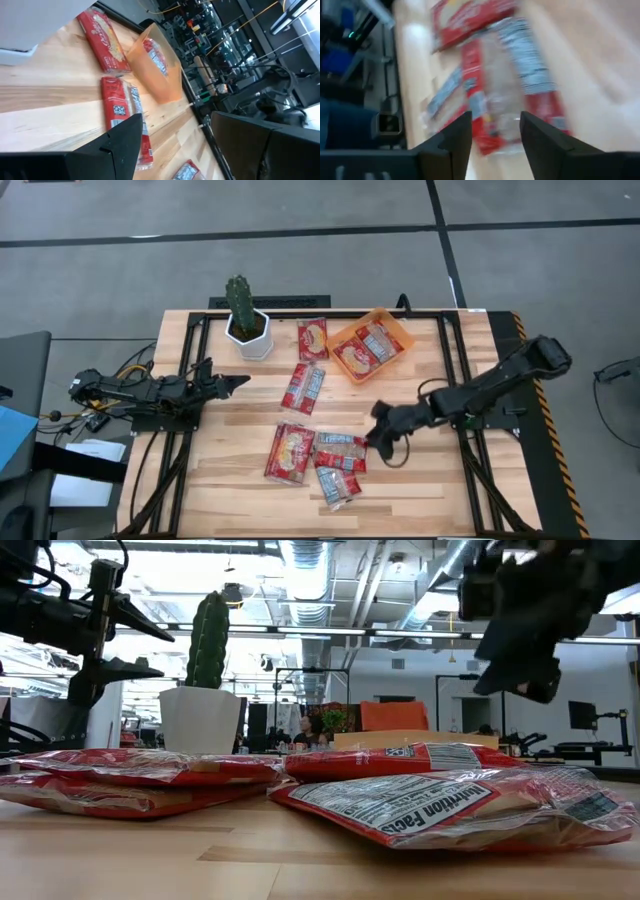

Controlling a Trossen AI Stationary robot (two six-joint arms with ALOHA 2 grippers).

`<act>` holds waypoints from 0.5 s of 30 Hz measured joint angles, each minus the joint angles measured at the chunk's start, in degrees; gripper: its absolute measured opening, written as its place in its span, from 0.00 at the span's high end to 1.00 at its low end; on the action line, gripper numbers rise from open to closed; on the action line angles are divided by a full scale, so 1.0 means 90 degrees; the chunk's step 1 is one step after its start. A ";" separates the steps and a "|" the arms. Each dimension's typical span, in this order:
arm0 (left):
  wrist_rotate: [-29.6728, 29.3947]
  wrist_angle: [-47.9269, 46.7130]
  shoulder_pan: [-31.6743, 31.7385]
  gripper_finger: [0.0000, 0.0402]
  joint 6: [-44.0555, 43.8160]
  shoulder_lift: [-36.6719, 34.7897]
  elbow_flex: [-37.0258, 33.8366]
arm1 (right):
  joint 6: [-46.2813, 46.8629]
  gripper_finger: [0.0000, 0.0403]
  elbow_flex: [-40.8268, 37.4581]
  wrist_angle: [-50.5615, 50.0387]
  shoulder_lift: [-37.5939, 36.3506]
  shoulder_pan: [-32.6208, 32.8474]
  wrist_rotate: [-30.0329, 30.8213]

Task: Sort popcorn bags into baskets
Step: Put the popcorn bag into the orange bin

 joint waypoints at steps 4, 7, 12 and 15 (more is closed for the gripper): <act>0.0000 -0.0056 -0.0002 0.44 -0.0098 0.0000 0.0000 | -0.0827 0.42 0.0678 -0.0096 0.0646 0.0454 -0.0132; 0.0092 -0.0091 0.0000 0.44 -0.0112 0.0000 0.0000 | -0.2041 0.35 0.1492 -0.0825 0.1192 0.0747 -0.0132; 0.0168 -0.0136 -0.0002 0.44 -0.0117 0.0000 0.0000 | -0.3624 0.26 0.3055 -0.2941 0.2253 0.0929 0.0249; 0.0168 -0.0149 0.0000 0.44 -0.0193 0.0000 0.0000 | -0.4091 0.23 0.3769 -0.3694 0.2885 0.0966 0.0711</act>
